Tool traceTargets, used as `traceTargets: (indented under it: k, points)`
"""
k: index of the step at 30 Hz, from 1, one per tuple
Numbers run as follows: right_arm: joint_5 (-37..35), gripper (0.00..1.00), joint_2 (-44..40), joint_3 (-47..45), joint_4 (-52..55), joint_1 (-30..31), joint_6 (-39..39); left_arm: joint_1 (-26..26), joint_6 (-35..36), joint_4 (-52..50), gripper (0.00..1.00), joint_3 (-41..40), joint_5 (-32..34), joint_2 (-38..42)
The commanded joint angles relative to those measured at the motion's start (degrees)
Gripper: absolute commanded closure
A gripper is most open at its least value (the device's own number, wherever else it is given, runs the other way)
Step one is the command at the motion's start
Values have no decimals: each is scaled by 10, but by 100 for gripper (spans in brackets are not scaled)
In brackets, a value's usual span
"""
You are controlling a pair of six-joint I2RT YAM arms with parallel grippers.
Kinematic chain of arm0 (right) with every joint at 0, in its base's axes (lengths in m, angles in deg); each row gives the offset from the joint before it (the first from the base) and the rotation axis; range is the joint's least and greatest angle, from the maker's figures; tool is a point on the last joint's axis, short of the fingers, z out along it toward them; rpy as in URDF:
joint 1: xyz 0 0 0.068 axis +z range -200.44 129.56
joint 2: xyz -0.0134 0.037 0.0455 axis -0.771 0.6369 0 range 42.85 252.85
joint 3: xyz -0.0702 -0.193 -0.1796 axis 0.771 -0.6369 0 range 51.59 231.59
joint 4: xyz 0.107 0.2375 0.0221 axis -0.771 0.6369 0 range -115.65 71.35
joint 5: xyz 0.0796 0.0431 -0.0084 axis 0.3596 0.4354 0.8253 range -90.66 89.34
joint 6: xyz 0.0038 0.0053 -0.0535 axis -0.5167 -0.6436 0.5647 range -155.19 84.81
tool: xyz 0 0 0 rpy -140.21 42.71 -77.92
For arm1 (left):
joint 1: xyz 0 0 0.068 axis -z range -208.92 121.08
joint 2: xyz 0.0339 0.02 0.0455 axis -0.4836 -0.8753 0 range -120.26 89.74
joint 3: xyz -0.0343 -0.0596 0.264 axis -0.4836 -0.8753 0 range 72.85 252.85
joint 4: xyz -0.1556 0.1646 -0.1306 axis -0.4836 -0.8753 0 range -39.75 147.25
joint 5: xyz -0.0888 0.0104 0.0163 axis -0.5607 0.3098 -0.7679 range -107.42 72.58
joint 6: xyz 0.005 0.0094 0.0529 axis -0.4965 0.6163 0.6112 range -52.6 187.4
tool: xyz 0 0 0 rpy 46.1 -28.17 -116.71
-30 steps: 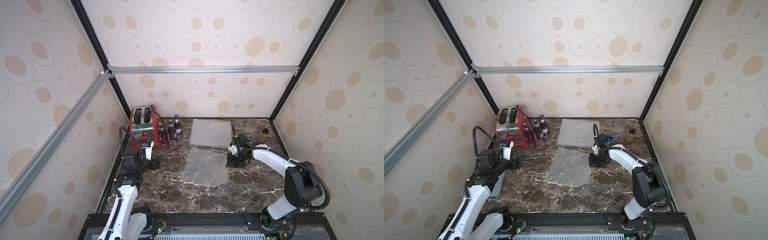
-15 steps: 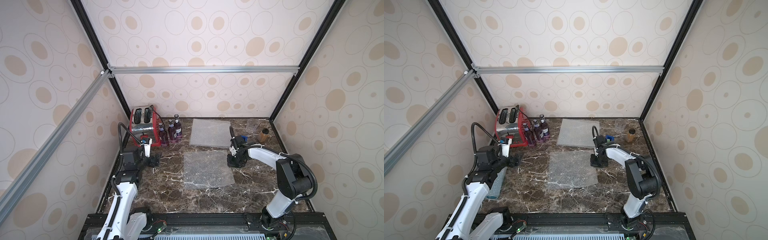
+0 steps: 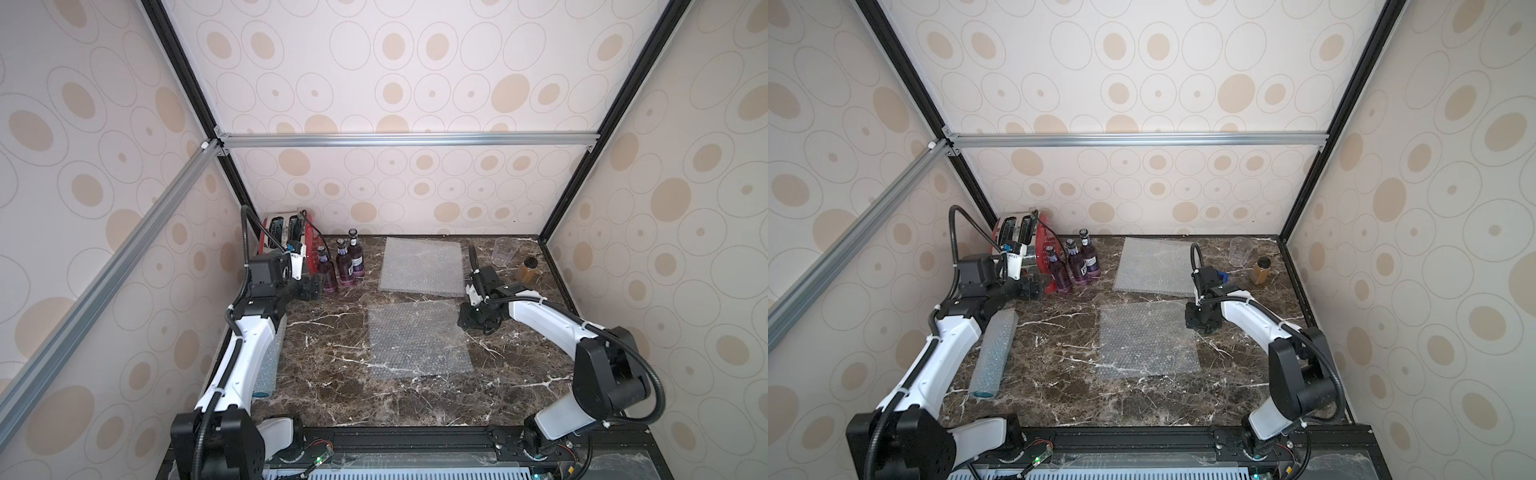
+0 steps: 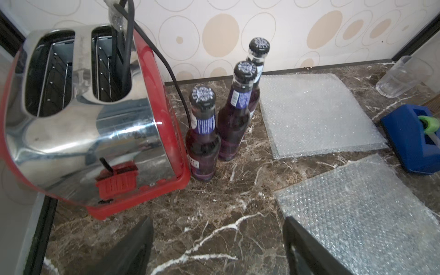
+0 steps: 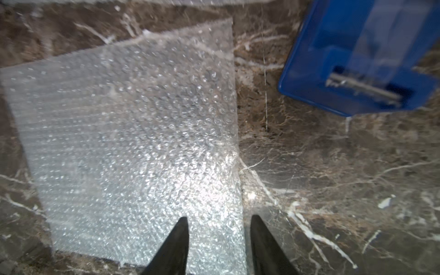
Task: Wrap wine bottles in bubble wrap
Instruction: Place the bubble wrap at the center of the board, then pick up the wine bottle from the center of the board.
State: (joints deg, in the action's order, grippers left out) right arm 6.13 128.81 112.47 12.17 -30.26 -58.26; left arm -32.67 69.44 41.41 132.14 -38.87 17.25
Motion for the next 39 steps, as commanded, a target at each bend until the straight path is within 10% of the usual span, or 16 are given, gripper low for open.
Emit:
traceTargets:
  k: [1,16,39]
  points:
    - [5,54,-52,-18,15,1,-1,5,-2,13,21,45,2,-40]
    - [-67,15,-177,-57,31,1,31,7,32,22,33,149,-6,-182]
    - [-79,10,-200,-71,44,-1,44,6,62,82,66,188,-77,-269]
